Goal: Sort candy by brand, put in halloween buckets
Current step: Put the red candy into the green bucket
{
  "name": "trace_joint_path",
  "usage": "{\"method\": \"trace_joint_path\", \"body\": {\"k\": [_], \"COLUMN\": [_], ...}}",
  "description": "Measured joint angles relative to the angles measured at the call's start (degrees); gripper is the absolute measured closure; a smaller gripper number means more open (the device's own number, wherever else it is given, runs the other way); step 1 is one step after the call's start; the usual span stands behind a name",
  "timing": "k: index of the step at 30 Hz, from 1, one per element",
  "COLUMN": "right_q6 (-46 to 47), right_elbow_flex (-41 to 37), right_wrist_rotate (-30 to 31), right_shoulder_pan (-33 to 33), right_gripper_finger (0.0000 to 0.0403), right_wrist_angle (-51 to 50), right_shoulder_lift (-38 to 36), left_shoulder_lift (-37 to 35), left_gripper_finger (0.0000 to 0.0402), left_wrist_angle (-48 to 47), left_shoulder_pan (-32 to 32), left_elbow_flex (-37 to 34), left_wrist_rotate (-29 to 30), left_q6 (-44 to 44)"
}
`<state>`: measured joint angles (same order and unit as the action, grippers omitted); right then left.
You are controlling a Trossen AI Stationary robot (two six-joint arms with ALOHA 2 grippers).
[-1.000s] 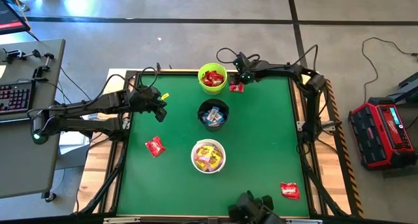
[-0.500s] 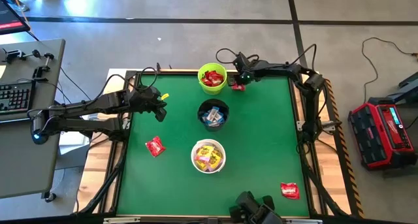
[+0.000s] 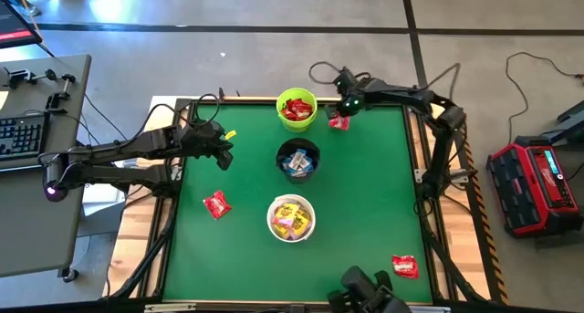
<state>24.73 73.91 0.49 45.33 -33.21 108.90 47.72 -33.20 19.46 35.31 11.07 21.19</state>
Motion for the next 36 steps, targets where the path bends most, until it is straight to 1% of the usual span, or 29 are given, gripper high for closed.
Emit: {"method": "trace_joint_path", "body": {"k": [4, 8, 12, 16, 19, 22, 25, 29, 33, 36], "right_q6": [-2.6, -2.8, -1.7, 0.4, 0.7, 1.4, 2.4, 5.2, 7.4, 7.4], "right_elbow_flex": [0.0, 0.1, 0.1, 0.2, 0.3, 0.3, 0.3, 0.3, 0.3, 0.3], "right_wrist_rotate": [0.3, -0.7, -1.8, -2.7, -2.6, -0.3, 0.4, -0.2, -1.4, -2.5], "right_shoulder_pan": [0.6, 0.3, -1.2, -4.1, -6.3, -6.9, -5.5, -3.1, -0.8, 0.8], "right_gripper_finger": [0.0403, 0.0403, 0.0403, 0.0403, 0.0403, 0.0398, 0.0373, 0.0309, 0.0242, 0.0211], "right_wrist_angle": [-3.3, -4.0, -3.6, -0.6, 1.8, -0.6, -3.8, -8.1, -7.3, -6.0], "right_shoulder_lift": [-4.0, -9.1, -14.6, -19.3, -20.9, -20.5, -19.2, -15.4, -10.0, -5.5], "left_shoulder_lift": [0.0, 0.0, 0.0, 0.0, 0.0, 0.0, 0.0, 0.0, 0.0, 0.0], "left_gripper_finger": [0.0391, 0.0391, 0.0391, 0.0391, 0.0391, 0.0391, 0.0391, 0.0391, 0.0391, 0.0391], "left_wrist_angle": [0.0, 0.0, 0.0, 0.0, 0.0, 0.0, -0.1, 0.0, 0.0, 0.0], "left_shoulder_pan": [0.0, 0.0, 0.0, 0.0, 0.0, 0.0, 0.0, 0.0, 0.0, 0.0], "left_elbow_flex": [0.0, 0.0, 0.0, 0.0, 0.0, 0.0, 0.0, 0.0, 0.0, 0.0], "left_wrist_rotate": [0.0, 0.0, 0.0, 0.0, 0.0, -0.1, -0.4, -0.4, -0.4, -0.4], "left_q6": [-0.3, -0.3, -0.4, -0.8, -0.8, -0.9, -0.9, -0.7, -0.7, -0.6]}}
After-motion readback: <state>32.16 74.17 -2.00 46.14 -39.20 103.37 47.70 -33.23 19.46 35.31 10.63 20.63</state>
